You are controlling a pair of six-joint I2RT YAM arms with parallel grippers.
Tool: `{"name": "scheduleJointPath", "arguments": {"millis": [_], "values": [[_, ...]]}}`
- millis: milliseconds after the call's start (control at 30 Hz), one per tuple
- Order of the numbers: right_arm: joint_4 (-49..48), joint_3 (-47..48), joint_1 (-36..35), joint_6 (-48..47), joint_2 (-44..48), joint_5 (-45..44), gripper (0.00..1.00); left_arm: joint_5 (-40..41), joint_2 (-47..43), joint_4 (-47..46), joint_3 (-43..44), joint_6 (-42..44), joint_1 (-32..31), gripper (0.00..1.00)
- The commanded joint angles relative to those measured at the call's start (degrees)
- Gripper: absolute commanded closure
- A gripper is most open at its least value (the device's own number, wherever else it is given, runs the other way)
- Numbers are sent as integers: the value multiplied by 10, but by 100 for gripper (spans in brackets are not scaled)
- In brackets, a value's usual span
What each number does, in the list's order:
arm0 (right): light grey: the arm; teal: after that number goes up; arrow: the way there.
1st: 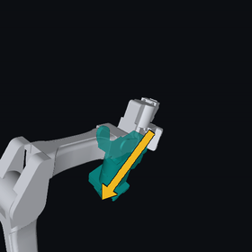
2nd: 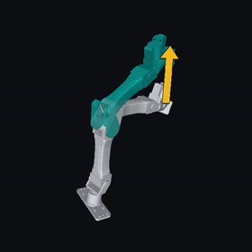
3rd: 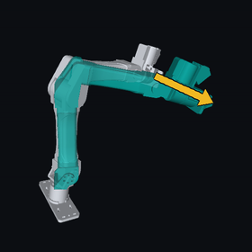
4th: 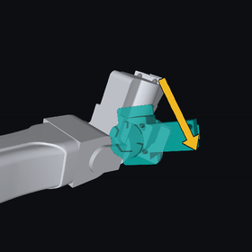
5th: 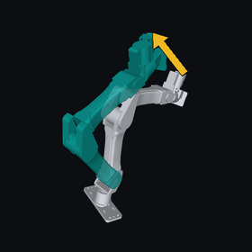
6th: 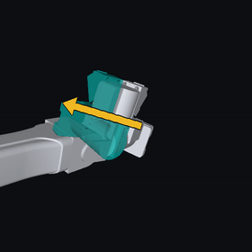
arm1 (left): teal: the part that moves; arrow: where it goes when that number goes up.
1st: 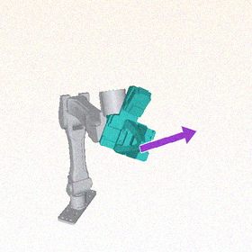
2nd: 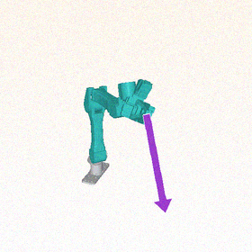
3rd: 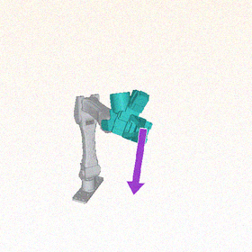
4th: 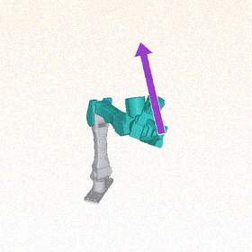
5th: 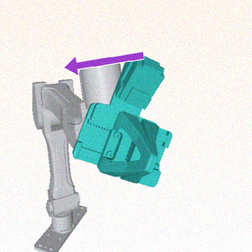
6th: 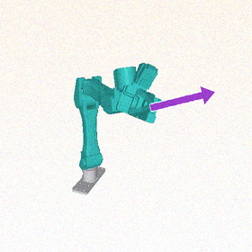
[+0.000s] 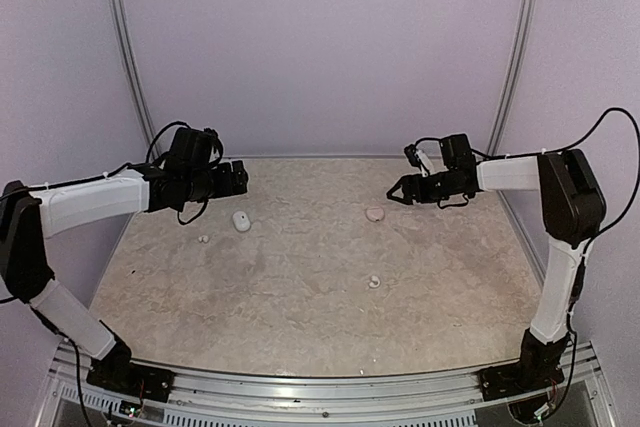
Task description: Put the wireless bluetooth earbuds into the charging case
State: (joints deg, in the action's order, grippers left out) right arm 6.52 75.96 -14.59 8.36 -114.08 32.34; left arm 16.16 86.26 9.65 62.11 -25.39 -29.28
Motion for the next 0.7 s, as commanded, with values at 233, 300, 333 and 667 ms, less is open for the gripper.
{"name": "scheduleJointPath", "arguments": {"millis": [233, 300, 333, 667], "values": [[-84, -93, 3, -41, 168, -90, 1, -47, 119, -12, 24, -28, 31, 12], [-108, -112, 4, -41, 192, -103, 0, -43, 139, -9, 35, -21, 33, 13], [-122, -121, 4, -39, 203, -107, 0, -44, 149, -9, 40, -14, 35, 13], [-173, -167, 6, -16, 244, -68, 0, -77, 239, -8, 77, -15, 46, 23]]}}
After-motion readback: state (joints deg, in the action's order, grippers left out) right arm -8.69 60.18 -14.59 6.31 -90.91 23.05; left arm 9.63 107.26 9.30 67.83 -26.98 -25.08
